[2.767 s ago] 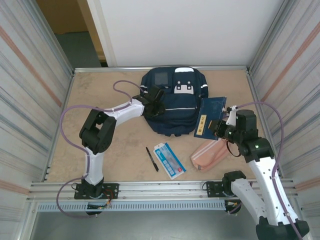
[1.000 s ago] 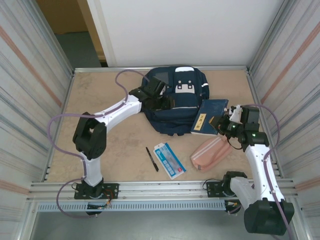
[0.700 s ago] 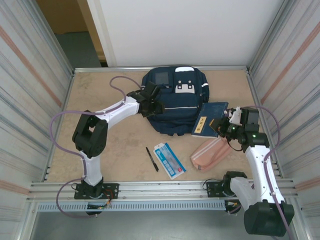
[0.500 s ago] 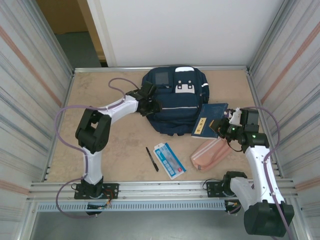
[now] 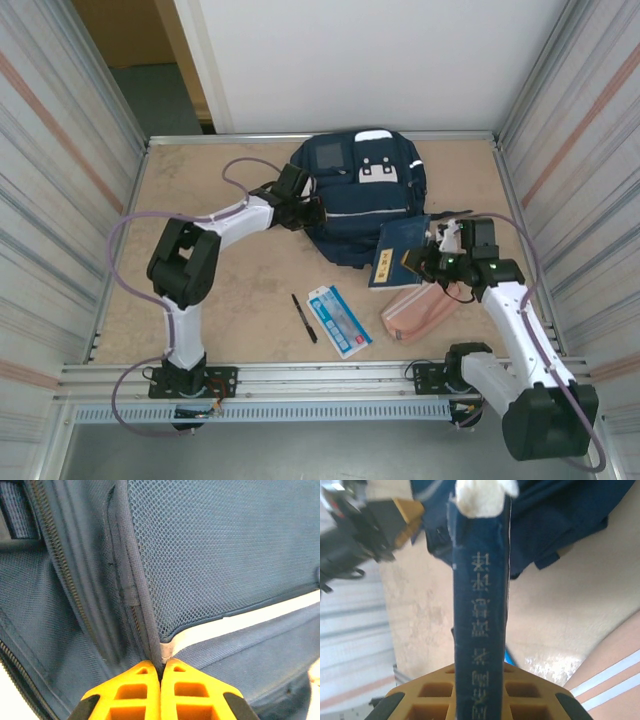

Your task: Pack the student bag

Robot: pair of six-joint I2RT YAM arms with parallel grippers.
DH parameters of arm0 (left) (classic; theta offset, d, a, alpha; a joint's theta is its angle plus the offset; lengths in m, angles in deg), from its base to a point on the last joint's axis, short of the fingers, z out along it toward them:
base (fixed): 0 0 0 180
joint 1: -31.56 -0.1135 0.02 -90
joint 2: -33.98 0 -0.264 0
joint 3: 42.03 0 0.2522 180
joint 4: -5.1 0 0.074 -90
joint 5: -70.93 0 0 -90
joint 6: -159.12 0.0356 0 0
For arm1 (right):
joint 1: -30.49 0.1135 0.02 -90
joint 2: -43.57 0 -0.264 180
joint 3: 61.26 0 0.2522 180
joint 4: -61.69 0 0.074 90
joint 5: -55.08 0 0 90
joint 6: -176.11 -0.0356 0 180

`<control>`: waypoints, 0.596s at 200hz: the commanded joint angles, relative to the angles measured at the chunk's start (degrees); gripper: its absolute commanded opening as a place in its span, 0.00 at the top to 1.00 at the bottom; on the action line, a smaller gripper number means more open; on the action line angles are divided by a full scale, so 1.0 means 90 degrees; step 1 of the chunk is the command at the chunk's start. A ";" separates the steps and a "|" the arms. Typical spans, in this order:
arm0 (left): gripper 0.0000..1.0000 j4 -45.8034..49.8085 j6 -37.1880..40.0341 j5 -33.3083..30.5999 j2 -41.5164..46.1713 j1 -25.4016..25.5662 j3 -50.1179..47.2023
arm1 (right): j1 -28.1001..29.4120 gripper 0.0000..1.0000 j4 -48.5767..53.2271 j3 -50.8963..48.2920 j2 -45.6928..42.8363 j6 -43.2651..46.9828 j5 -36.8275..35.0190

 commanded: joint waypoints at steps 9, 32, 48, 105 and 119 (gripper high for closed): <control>1.00 -0.0235 -0.0195 -0.0288 0.1166 -0.0051 0.0025 | 0.0636 1.00 -0.0320 -0.0121 0.0189 0.0350 0.0918; 1.00 -0.0195 -0.0387 -0.0257 0.1392 -0.0047 0.0155 | 0.1349 1.00 -0.0598 -0.0122 0.0471 0.0342 0.1277; 1.00 -0.0172 -0.0515 -0.0206 0.1440 -0.0037 0.0223 | 0.1743 1.00 -0.1085 -0.0171 0.0834 0.0036 0.1835; 1.00 -0.0195 -0.0958 -0.0285 0.1657 0.0013 0.0143 | 0.2553 1.00 -0.2307 -0.0237 0.1543 -0.0911 0.2507; 1.00 -0.0125 -0.0948 -0.0382 0.1731 0.0019 0.0149 | 0.2751 1.00 -0.2244 -0.0230 0.1554 -0.0846 0.2483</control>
